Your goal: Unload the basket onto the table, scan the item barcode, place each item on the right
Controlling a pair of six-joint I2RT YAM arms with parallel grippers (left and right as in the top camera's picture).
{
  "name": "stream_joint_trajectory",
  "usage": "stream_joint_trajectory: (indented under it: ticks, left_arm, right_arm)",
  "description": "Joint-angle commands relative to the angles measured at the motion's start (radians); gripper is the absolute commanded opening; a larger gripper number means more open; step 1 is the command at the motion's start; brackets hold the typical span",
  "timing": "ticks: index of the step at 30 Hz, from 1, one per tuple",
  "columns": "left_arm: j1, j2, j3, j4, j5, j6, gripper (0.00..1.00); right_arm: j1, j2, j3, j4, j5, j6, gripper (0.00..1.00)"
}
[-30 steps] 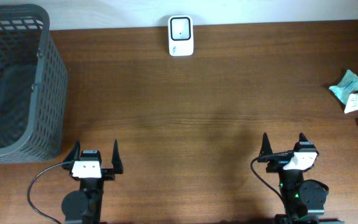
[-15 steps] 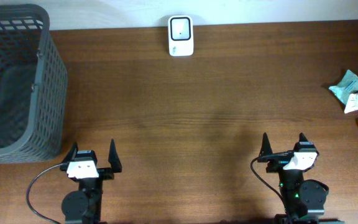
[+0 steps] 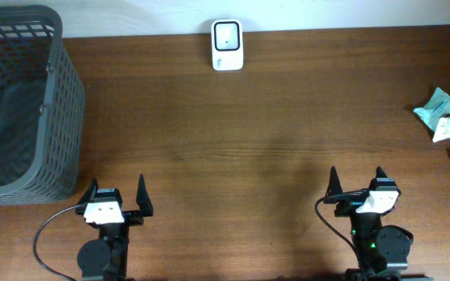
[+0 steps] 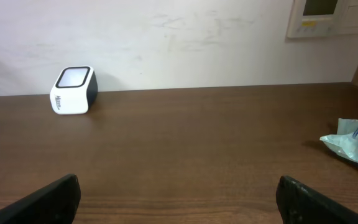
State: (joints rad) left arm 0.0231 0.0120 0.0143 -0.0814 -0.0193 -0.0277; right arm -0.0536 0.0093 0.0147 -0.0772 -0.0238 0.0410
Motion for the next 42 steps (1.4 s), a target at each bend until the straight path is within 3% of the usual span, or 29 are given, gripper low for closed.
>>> stream_joint_trajectory:
  ticks: [1,42]
  left_arm:
    - [0.006,-0.007,-0.006,-0.002,-0.003,-0.005,0.99]
    - [0.006,-0.007,-0.006,-0.002,-0.003,-0.005,0.99]
  right_arm:
    - [-0.007,-0.006,-0.009,-0.001,0.012,-0.008,0.99]
    - [-0.006,-0.006,-0.009,-0.002,0.016,-0.008,0.99]
